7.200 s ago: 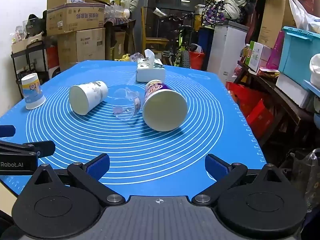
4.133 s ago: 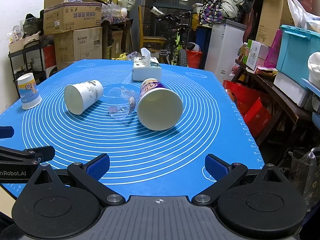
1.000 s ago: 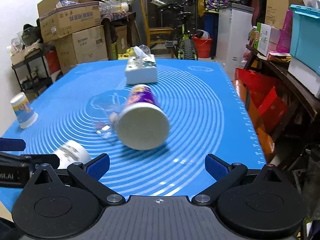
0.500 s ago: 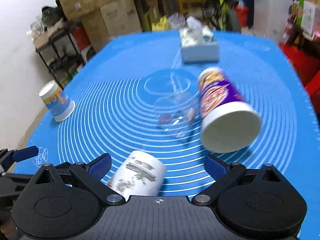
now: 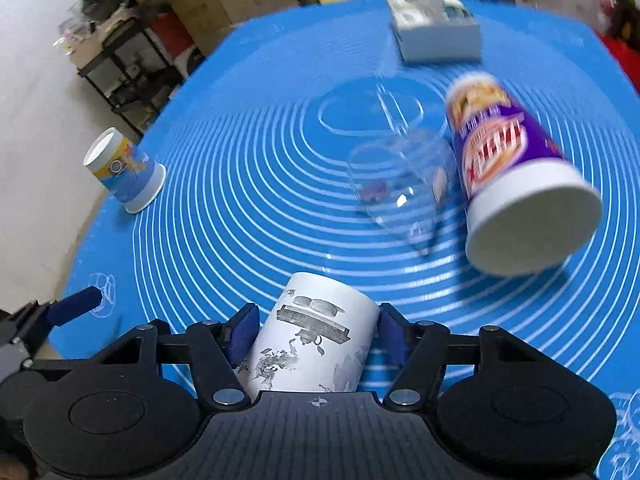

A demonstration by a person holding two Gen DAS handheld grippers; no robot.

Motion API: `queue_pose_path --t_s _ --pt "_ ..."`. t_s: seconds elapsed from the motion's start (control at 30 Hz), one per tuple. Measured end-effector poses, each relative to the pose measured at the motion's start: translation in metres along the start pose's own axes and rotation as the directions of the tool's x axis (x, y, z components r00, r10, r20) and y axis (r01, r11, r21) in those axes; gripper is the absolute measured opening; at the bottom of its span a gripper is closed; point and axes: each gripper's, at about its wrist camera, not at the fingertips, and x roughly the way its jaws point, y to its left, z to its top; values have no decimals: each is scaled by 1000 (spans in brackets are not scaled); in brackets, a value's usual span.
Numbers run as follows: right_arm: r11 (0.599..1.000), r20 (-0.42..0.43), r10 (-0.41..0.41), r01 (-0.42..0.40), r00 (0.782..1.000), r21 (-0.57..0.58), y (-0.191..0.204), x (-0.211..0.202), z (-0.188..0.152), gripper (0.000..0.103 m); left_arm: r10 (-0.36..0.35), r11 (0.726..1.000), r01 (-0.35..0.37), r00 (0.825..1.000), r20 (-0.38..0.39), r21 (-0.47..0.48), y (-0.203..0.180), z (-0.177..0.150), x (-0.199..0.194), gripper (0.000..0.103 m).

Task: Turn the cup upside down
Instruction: 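Close the right gripper on the white paper cup and rotate it open end up, then lower the white paper cup upright onto the mat and open the right gripper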

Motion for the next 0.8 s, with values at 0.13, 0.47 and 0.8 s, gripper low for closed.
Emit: queue_pose_path --t_s 0.13,0.47,0.8 --pt "996 180 -49 62 982 -67 7 -17 -6 65 -3 1000 3 1000 10 -16 0 1 -3 94" --pt "897 574 -121 337 810 -286 13 -7 -52 66 -18 999 19 999 37 -29 -12 2 -11 94" --pt "840 548 -81 353 833 -412 29 -28 -93 61 -50 998 50 998 27 -29 -21 -3 -9 94"
